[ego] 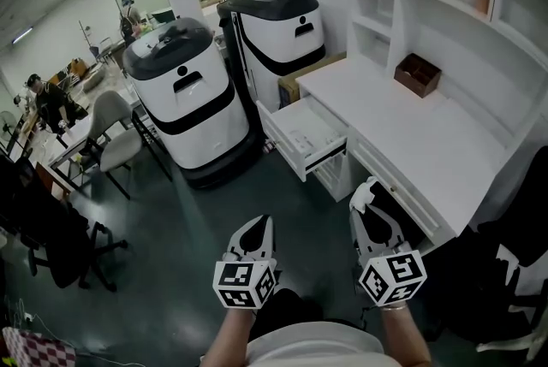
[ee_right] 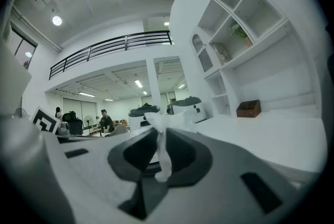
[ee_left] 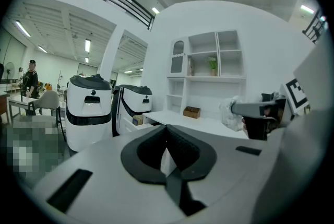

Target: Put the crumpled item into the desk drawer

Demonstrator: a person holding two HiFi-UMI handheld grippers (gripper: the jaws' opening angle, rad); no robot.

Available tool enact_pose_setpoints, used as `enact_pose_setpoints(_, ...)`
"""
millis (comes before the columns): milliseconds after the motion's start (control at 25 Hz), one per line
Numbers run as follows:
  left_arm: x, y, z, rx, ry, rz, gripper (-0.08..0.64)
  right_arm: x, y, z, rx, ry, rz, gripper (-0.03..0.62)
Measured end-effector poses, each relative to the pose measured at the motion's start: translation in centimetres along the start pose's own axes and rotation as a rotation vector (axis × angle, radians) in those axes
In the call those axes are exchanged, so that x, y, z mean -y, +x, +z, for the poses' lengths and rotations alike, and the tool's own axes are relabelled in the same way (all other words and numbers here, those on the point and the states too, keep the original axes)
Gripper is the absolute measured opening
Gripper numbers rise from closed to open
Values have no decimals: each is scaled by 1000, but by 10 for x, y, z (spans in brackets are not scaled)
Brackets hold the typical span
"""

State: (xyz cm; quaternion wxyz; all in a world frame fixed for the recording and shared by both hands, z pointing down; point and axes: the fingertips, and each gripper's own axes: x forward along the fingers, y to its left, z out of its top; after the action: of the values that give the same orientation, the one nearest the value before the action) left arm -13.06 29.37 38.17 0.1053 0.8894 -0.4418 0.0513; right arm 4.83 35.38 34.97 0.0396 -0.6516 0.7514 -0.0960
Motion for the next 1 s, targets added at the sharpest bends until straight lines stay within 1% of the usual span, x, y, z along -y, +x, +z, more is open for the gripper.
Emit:
enact_pose_setpoints(200,-7,6,-3,-16,-2,19,-6,2,9,0,-10,-8,11,58)
enact_pose_setpoints(440,-22,33,-1,-26,1,24,-6,12,35,-3,-19,-2,3,58)
enact_pose_setpoints(720,-46,88,3,-40,-7,7,-6,35,80,1,-24,-11,-27,58)
enact_pose_setpoints(1000,-82,156,15,-48,-18,-9,-6,56,150,8,-24,-17,-50,58)
